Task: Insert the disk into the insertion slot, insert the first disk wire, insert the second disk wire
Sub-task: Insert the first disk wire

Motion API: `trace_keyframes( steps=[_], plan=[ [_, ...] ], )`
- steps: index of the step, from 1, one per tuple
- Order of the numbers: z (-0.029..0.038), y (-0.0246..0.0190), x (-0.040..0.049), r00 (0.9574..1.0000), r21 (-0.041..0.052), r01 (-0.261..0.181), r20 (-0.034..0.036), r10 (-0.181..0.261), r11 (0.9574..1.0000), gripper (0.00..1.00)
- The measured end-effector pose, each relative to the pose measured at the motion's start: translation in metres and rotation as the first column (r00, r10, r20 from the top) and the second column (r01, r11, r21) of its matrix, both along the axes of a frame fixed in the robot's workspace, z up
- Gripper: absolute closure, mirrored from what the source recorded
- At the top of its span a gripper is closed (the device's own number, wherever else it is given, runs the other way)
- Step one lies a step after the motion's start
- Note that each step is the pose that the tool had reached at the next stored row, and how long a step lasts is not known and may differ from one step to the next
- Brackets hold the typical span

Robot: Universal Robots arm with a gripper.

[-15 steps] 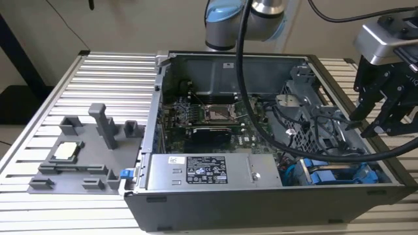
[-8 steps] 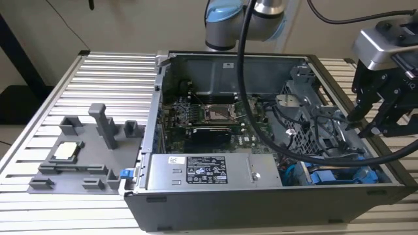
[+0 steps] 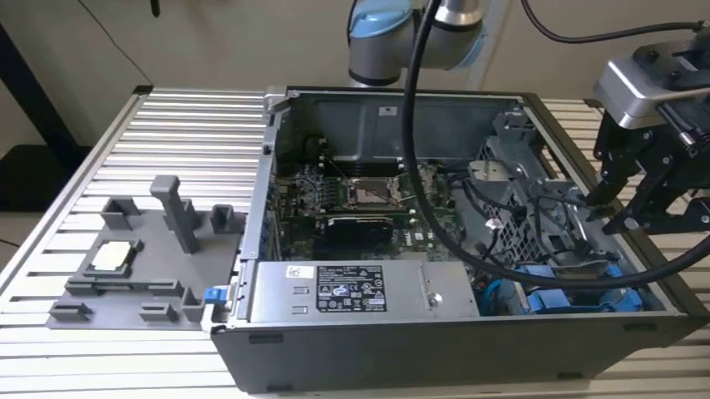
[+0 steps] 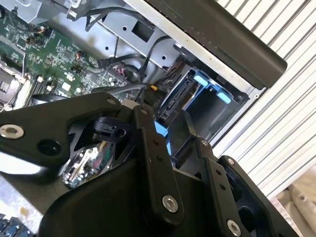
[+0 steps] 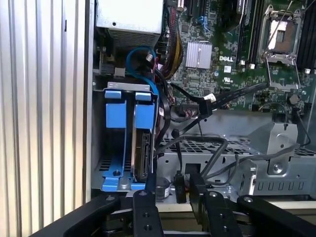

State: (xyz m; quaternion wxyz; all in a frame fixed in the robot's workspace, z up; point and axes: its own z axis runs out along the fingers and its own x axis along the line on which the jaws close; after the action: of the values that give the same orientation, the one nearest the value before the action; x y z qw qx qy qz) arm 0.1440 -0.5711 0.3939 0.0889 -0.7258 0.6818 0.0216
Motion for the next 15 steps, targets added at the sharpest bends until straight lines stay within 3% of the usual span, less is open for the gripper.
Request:
trace_keyframes(
  steps=[3,15],
  plan=[
    [-0.0012,0.0,0.0015,1.0,0.0089,-0.001,0.0001,0.001,1.0,0.6],
    [-0.0037,0.0,0.0022,1.0,0.0097,-0.004,0.0001,0.004,0.9999,0.6]
  ],
)
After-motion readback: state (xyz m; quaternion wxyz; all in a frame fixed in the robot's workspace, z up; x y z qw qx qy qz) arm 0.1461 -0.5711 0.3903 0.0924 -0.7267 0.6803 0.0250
